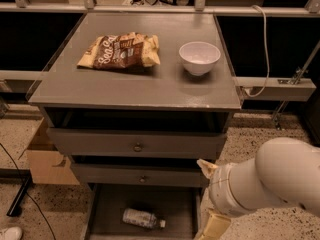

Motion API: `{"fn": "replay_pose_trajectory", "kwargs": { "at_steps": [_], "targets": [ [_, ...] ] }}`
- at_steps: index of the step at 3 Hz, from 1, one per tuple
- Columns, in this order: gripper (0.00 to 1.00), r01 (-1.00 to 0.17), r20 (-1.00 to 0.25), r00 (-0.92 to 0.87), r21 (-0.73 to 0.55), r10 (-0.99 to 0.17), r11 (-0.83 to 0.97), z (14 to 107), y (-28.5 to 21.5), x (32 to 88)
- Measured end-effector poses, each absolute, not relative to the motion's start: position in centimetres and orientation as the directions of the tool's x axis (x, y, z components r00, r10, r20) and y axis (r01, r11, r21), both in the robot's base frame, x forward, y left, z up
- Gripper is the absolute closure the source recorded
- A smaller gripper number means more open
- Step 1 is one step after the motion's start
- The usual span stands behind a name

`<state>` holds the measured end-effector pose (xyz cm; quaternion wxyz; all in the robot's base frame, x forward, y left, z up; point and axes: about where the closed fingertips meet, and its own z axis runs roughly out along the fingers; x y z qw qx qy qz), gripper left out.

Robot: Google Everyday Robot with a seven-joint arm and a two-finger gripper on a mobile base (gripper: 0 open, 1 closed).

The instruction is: Pick blue plastic bottle from bottom drawer and place on counter

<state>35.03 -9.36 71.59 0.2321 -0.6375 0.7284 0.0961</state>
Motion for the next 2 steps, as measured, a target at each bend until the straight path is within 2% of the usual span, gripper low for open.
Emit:
{"fn": "replay_pose_trajectory", "kwargs": {
  "at_steps": [1,2],
  "targets": [
    [0.0,-0.981,-0.451,-0.075,-0.126,-0.889,0.147,66.95,-5.84,34.22],
    [0.0,-0.98,-0.45,-0.079,-0.129,-0.89,0.152,66.75,-5.7,34.14]
  ]
}}
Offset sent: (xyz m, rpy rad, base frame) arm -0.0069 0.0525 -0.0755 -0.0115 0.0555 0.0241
